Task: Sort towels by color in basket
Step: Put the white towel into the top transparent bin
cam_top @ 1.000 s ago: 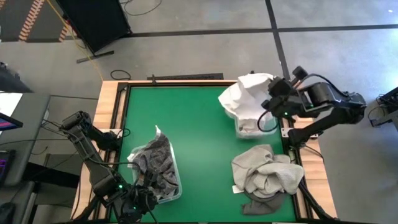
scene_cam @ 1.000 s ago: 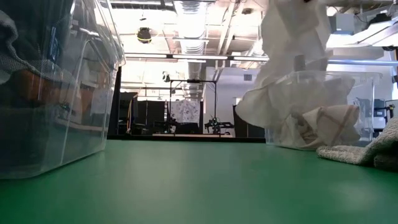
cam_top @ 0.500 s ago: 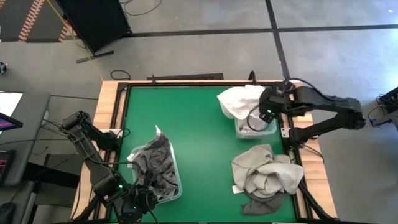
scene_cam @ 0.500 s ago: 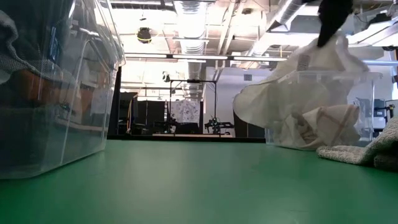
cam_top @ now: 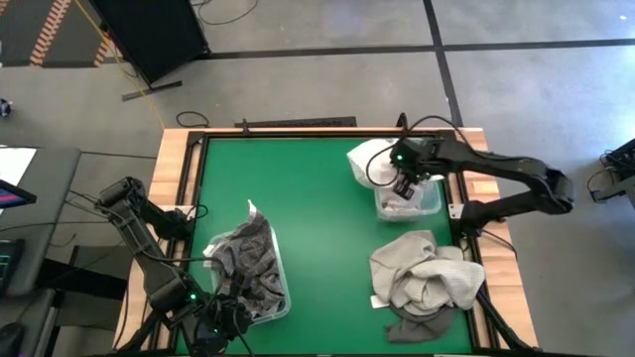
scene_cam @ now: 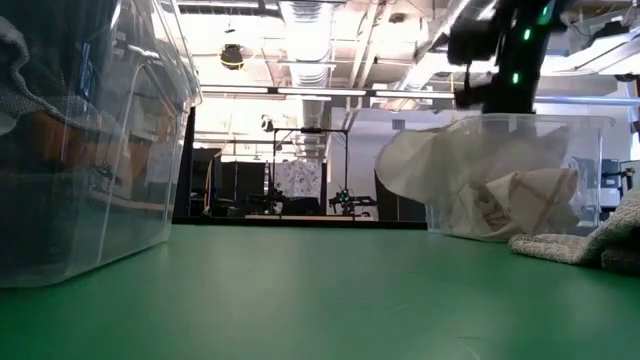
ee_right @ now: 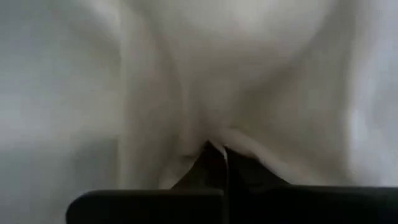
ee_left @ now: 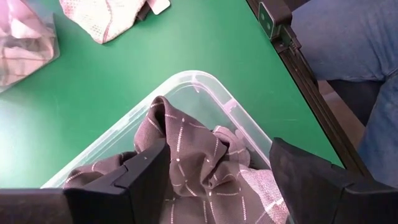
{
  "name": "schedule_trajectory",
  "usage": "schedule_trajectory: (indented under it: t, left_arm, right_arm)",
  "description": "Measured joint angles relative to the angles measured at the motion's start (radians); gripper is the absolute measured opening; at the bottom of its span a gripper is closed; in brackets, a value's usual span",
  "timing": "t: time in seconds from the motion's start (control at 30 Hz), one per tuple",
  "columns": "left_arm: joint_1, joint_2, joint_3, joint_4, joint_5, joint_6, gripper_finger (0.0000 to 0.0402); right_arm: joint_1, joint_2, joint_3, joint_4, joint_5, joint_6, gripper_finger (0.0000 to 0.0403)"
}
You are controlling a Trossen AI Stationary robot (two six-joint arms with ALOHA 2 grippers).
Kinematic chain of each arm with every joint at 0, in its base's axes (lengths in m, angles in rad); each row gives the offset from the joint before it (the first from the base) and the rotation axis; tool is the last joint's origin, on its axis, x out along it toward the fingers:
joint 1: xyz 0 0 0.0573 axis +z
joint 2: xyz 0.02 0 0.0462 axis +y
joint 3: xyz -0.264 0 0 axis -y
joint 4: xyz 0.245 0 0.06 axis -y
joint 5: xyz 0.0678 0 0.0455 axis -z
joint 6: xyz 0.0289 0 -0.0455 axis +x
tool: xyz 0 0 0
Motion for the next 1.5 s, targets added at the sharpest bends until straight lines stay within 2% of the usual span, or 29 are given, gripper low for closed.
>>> schedule_trajectory:
  t: [0.2, 0.4, 0.57, 0.73, 1.03, 1.23, 1.5]
  left_arm:
    - [0.0, 0.0, 0.0, -0.001, 0.0, 0.0, 0.0264]
    - [0.002, 0.0, 0.0, 0.0, 0.001, 0.0, 0.0264]
    - [0.004, 0.0, 0.0, -0.001, 0.001, 0.0, 0.0264]
    - [0.004, 0.0, 0.0, -0.001, 0.001, 0.0, 0.0264]
    - [0.013, 0.0, 0.0, -0.001, 0.001, -0.001, 0.0264]
    - [0.012, 0.0, 0.0, -0.001, 0.001, -0.002, 0.0264]
    - [0.012, 0.0, 0.0, -0.001, 0.001, -0.003, 0.0264]
  right_arm:
    - [-0.092, 0.087, -0.107, 0.118, -0.104, -0.04, 0.0029]
    - [-0.131, 0.166, -0.146, 0.19, -0.254, -0.044, 0.0043]
    - [-0.123, 0.193, -0.146, 0.207, -0.278, -0.038, 0.0045]
    - [-0.103, 0.14, -0.138, 0.18, -0.292, -0.036, 0.0045]
    - [-0.043, -0.047, -0.027, 0.092, -0.295, -0.005, 0.0055]
    - [0.013, -0.162, 0.036, 0.085, -0.235, 0.006, 0.0103]
    - [0.058, -0.232, 0.049, 0.093, -0.171, 0.001, 0.0223]
